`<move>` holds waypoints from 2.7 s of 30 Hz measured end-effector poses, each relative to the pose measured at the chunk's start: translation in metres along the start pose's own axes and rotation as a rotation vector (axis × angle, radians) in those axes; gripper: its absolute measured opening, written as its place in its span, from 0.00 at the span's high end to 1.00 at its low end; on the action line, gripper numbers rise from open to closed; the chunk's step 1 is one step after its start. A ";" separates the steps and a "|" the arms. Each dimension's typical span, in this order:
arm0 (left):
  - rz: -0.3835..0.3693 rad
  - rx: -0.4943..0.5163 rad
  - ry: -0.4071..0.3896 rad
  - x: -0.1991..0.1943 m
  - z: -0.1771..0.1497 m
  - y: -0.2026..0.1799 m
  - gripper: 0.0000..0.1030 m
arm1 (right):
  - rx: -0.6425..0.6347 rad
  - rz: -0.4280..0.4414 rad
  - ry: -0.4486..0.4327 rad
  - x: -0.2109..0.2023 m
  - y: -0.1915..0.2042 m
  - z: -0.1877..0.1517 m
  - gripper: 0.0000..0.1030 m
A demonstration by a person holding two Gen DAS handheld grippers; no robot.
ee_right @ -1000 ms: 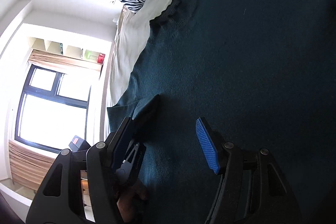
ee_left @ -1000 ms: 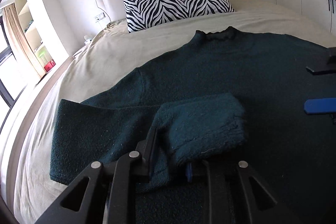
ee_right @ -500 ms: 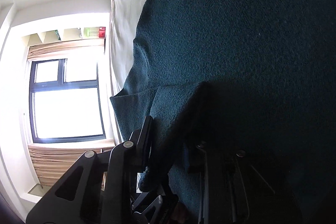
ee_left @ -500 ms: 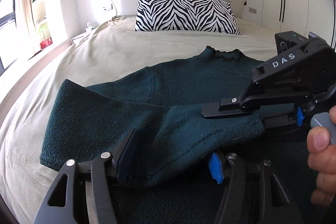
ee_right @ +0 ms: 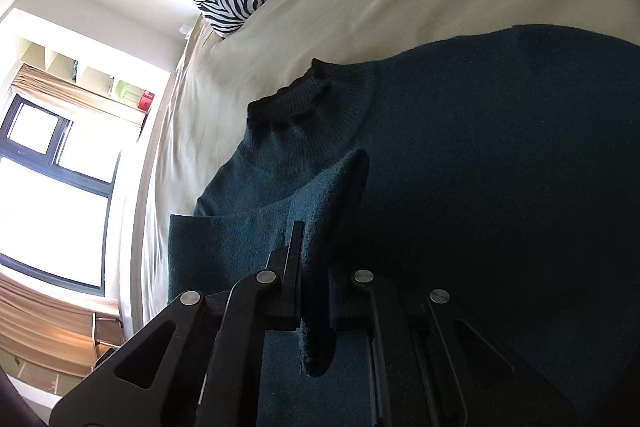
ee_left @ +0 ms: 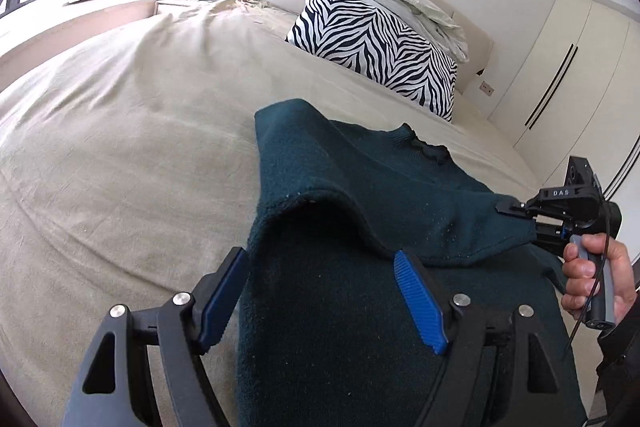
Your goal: Fold small clothes
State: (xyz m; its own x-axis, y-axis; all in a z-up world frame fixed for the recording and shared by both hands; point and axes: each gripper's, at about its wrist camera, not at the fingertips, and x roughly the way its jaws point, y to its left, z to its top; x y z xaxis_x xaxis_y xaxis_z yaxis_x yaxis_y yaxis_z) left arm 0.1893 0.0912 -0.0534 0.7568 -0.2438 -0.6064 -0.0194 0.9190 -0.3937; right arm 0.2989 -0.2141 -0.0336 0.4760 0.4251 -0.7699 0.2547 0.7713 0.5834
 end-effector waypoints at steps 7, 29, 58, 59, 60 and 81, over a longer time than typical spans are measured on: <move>-0.015 -0.097 -0.038 -0.003 0.049 0.032 0.42 | 0.062 -0.031 -0.019 0.002 -0.046 0.004 0.93; -0.028 0.002 0.214 0.125 0.088 0.036 0.60 | 0.056 -0.036 -0.019 0.003 -0.068 0.008 0.93; -0.112 0.149 0.216 0.067 0.045 0.007 0.48 | 0.129 0.185 -0.079 -0.013 -0.071 -0.043 0.82; -0.103 0.168 0.218 0.062 0.040 0.004 0.45 | 0.133 0.181 -0.096 -0.020 -0.075 -0.046 0.82; -0.092 0.192 0.217 0.057 0.036 0.001 0.44 | 0.138 0.174 -0.119 -0.029 -0.078 -0.049 0.82; -0.295 0.222 0.316 0.010 -0.033 -0.113 0.27 | 0.755 -0.074 -0.692 -0.308 -0.343 -0.164 0.52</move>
State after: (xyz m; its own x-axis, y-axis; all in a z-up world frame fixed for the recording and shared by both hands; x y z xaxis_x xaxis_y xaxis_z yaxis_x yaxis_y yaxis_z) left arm 0.1776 -0.0252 -0.0377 0.4727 -0.5548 -0.6846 0.3325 0.8318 -0.4445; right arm -0.0728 -0.5319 -0.0392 0.7578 -0.1622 -0.6320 0.6525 0.1834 0.7353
